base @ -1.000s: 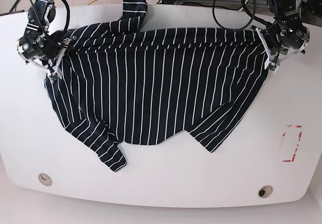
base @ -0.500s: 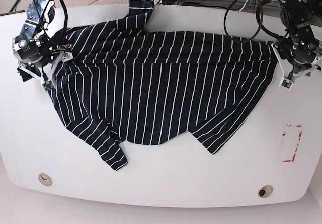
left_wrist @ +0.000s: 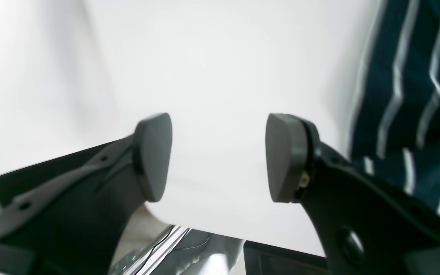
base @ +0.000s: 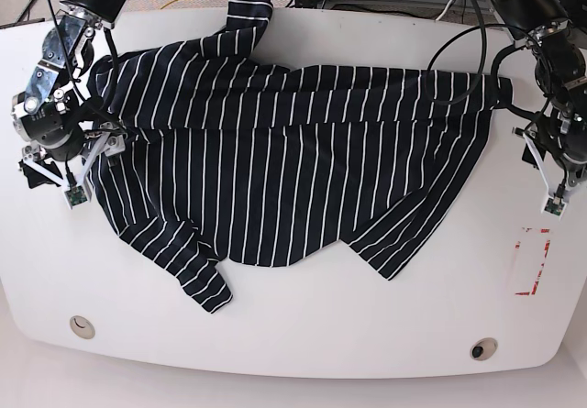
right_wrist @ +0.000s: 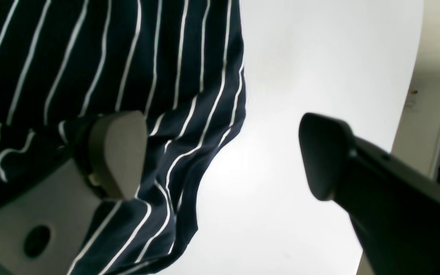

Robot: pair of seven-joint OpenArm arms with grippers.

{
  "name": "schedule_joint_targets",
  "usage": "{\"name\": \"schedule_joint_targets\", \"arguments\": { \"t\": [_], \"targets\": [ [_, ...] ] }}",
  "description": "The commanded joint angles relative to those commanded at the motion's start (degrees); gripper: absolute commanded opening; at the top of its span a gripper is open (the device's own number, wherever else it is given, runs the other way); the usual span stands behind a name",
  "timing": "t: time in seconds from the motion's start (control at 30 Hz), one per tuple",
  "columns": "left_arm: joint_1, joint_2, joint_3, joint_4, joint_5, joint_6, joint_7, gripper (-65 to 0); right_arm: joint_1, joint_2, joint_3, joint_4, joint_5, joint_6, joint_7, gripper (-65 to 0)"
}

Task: Layout the t-shirt on the table in an organized manner, then fold the t-shirt properly
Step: 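Pull the shirt edge taut with both grippers, spreading it apart, then release the edge and lower both grippers onto the shirt's side edges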

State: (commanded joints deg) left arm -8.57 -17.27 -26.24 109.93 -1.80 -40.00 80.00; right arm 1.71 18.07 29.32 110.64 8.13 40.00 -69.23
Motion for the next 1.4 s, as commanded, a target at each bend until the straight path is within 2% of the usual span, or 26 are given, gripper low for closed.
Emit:
{"name": "schedule_joint_targets", "arguments": {
  "t": [0.1, 0.17, 0.27, 0.37, 0.5, 0.57, 0.77, 0.9, 1.0, 1.2, 1.3, 1.4],
  "targets": [
    [-2.55, 2.11, 0.00, -0.35, 0.09, 0.00, -0.75, -28.7, 1.49, -0.35, 0.00, -1.05, 0.00, 0.00, 1.14, -4.3],
    [-4.66, 6.24, 0.09, -0.70, 0.35, 0.00, -3.47, -28.9, 3.25, -0.97, 0.00, -2.99, 0.00, 0.00, 2.55, -4.3],
    [-7.03, 10.73, 0.70, -1.14, 0.44, 0.00, -6.20, -29.0, 5.89, -1.85, 0.00, -6.51, 0.00, 0.00, 5.71, -4.3],
    [-9.05, 14.95, 5.98, -2.81, 0.44, 0.00, -9.98, -29.0, 9.05, -2.29, 0.00, -11.69, 0.00, 0.00, 9.49, -4.4],
    [-10.29, 17.58, 11.16, -5.98, 0.44, 0.00, -14.46, -29.0, 12.31, -2.37, 0.00, -17.49, 0.18, 0.00, 12.84, -4.4],
    [-10.81, 18.81, 13.45, -8.88, 0.44, 0.00, -18.77, -29.0, 13.89, -2.37, 0.00, -21.27, 0.18, 0.00, 15.47, -4.4],
    [-12.48, 19.16, 17.14, -17.93, 0.44, 0.00, -27.91, -29.2, 17.67, -1.93, 0.00, -29.71, 0.00, 0.00, 20.40, -4.4],
    [-14.86, 18.90, 17.41, -27.16, 0.44, 1.45, -32.57, -29.2, 19.87, -1.67, 0.09, -36.48, -0.09, 0.00, 23.91, -4.4],
    [-16.62, 18.46, 17.41, -34.02, 0.44, 1.89, -36.26, -29.2, 20.40, -1.67, 0.09, -39.65, -0.09, 0.00, 25.32, -4.4],
    [-19.69, 16.79, 17.41, -45.27, 0.44, 1.89, -43.12, -29.6, 20.04, -2.29, 0.00, -39.91, 0.00, 0.00, 25.58, -4.6],
    [-21.27, 16.70, 17.41, -49.85, 0.44, 3.21, -45.58, -35.1, 19.96, -3.34, 0.00, -39.91, 0.09, 0.00, 25.58, -6.5],
    [-22.42, 16.70, 17.41, -54.42, 0.44, 5.23, -48.22, -42.8, 19.87, -3.87, 0.00, -39.91, 0.00, 0.00, 25.58, -12.7]
  ]
}}
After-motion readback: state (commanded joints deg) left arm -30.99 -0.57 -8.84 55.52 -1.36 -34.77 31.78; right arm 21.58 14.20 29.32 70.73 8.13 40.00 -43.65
